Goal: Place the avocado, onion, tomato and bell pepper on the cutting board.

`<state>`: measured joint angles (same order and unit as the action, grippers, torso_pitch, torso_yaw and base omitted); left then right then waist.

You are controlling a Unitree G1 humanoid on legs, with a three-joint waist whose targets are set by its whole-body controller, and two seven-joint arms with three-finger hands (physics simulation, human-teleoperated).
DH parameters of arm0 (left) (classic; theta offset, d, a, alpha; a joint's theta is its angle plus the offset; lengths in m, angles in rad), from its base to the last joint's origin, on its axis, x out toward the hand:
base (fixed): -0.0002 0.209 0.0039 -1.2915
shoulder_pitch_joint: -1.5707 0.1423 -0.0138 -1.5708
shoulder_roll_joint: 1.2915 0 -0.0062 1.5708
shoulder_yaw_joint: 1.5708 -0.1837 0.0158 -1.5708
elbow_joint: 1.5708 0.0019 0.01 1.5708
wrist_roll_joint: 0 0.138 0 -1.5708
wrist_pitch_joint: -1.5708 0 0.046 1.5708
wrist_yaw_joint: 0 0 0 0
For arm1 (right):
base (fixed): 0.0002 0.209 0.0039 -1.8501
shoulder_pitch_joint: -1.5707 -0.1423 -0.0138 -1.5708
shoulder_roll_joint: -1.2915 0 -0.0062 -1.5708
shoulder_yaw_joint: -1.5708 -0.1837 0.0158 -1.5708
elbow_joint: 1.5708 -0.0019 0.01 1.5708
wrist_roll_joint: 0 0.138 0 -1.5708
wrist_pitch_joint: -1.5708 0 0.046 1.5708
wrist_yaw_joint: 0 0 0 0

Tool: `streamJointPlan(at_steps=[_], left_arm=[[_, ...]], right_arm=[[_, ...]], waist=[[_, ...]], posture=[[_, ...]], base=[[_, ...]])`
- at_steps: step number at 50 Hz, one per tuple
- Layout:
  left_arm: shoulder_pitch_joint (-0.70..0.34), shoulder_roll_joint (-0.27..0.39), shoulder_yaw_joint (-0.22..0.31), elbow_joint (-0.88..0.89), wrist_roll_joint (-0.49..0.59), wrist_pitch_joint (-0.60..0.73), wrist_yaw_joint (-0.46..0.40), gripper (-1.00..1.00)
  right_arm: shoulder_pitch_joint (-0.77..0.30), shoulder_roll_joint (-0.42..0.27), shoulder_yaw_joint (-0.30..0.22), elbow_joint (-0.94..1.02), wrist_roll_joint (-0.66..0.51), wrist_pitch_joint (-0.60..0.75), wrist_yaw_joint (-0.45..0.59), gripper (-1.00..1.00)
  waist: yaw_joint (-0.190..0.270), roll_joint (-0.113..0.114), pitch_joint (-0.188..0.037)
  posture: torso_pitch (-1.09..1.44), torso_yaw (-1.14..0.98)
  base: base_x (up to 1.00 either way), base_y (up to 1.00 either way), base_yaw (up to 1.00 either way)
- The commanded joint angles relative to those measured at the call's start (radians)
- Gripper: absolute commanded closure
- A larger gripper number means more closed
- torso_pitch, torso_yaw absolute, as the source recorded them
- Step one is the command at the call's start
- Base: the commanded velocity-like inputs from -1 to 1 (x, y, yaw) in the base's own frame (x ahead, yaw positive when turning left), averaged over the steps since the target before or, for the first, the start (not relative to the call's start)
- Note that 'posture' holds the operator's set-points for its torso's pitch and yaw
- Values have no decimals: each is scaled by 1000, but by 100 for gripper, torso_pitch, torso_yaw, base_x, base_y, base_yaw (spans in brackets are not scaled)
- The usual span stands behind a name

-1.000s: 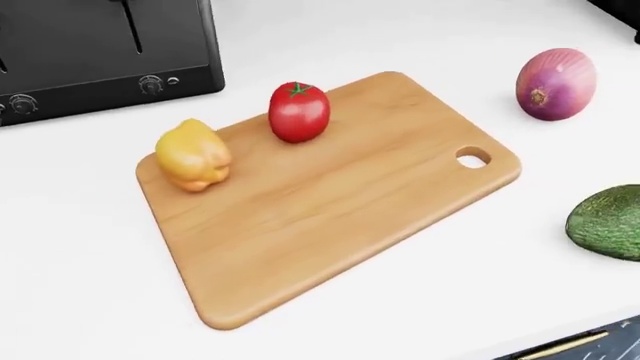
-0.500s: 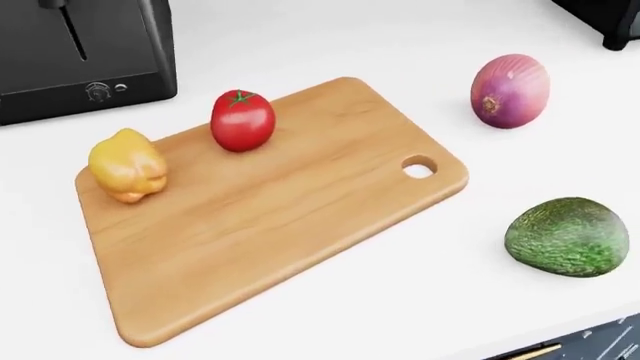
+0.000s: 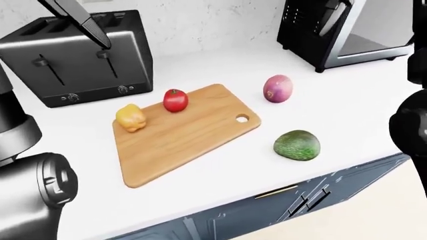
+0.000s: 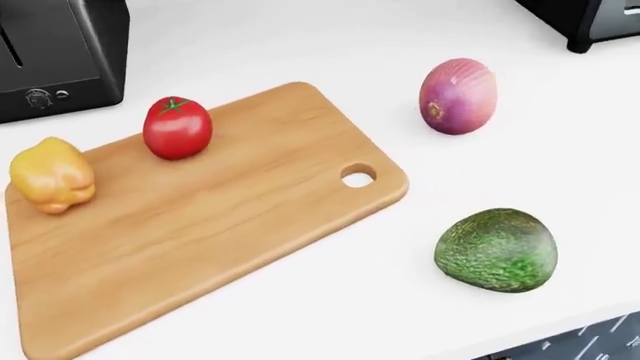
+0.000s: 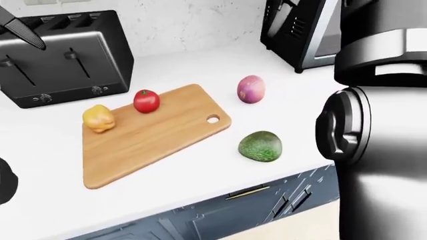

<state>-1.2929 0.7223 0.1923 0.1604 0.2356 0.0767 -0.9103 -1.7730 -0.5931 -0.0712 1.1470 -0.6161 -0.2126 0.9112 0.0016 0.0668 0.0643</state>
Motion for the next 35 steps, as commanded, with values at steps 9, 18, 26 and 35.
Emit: streamJointPlan(at_steps=[9, 18, 26, 35], left_arm=[[-45, 6, 5, -21, -5, -9, 16, -100], [-44, 6, 5, -21, -3, -11, 18, -100], [-41, 8, 6, -18, -2, -16, 19, -100], [-47, 9, 4, -9, -2, -19, 18, -100]], right_arm=[[-48, -23, -16, -34, 8, -7, -20, -100], [-41, -24, -16, -36, 7, -7, -17, -100], [-40, -22, -16, -37, 6, -8, -16, -100], [-45, -23, -16, -31, 5, -7, -14, -100]], waist=[[-8, -73, -30], [6, -57, -19], [-4, 51, -37], [-14, -24, -27]], posture=[[0, 0], [0, 0], [0, 0], [0, 0]], base=[[0, -19, 0], [0, -18, 0], [0, -19, 0], [0, -18, 0]])
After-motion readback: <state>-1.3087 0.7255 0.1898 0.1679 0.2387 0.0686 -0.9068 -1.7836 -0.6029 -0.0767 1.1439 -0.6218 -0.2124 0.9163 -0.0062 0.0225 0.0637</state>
